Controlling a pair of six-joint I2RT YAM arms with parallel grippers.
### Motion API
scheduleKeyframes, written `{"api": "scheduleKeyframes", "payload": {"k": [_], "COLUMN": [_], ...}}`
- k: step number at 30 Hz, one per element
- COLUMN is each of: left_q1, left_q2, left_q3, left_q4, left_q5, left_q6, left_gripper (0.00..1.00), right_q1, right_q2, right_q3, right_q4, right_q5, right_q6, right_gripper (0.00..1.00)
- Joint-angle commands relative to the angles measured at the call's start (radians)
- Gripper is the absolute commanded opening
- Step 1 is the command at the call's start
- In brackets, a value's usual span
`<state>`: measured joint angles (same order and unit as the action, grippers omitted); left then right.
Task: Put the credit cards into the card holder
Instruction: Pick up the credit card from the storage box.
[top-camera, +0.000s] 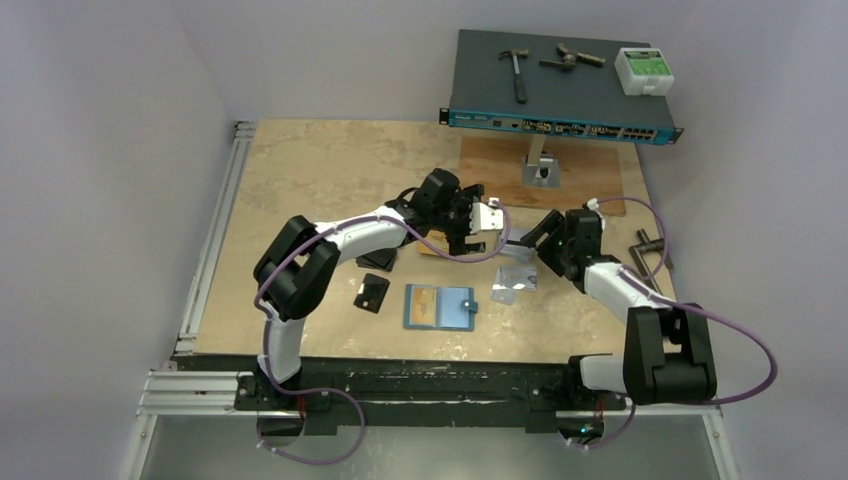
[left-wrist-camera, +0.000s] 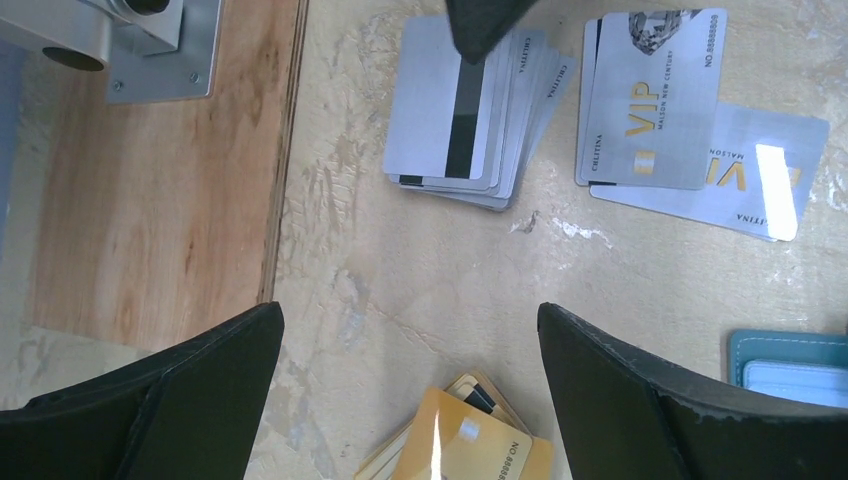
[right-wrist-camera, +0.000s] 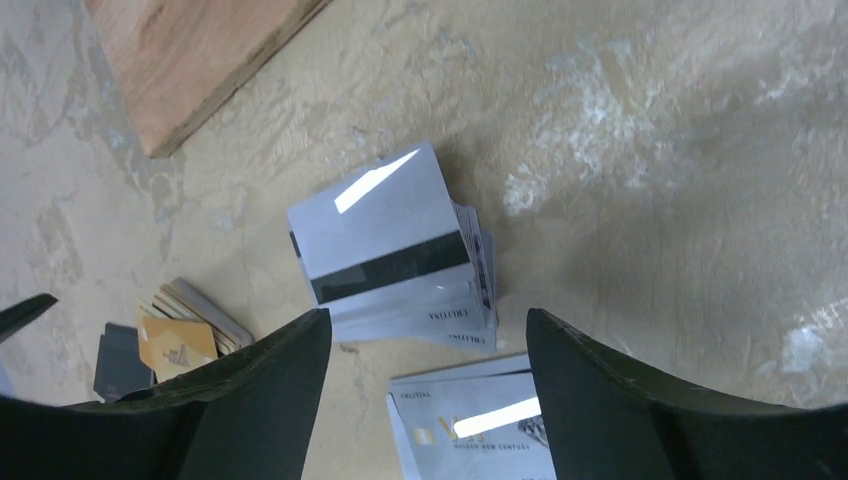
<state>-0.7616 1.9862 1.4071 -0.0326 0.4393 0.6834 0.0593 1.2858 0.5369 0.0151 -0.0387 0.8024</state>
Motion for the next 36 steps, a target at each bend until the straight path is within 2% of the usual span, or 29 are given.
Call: {"api": "scheduleKeyframes", "payload": {"k": [1,6,13,19,22,36], "left_q1": [0.0,-0.005,-0.007,-0.007,-0.008,-0.007], "left_q2": [0.01,0.014,0.011,0.012,0.01,0.017], "left_q3": [0.051,0.054,0.032,0.032,0.03,0.036], "left_q4": [0.043,0.068,0.122,0.133,0.134,0.135], "left_q5": [0.041,0.043,0.053,0.051,0.047,0.04], "left_q6": [0.038,0.03,0.054,0.054,0.058,0.056], "left_gripper": [1.0,1.0,1.0,1.0,1.0,1.0], "right_q1": [-0.005,-0.006,-0.005,-0.006,-0.005,-0.006], "right_q2": [0.052,0.159,0.23,0.211,0.172,0.062], "right_q3": [0.086,0.128,0.1,0.053,0.021,-0.026], "right_q4": [0.029,0.072,0.123,0.105,0.094,0.04], "right_q5": [0.084,0.117,0.127,0.135,0.145,0.151], "right_q6": [-0.033,-0.036,-0.04,-0.009,-0.002,0.04], "right_gripper": [0.73,0.72,0.63,0.44,0.37,0.3]}}
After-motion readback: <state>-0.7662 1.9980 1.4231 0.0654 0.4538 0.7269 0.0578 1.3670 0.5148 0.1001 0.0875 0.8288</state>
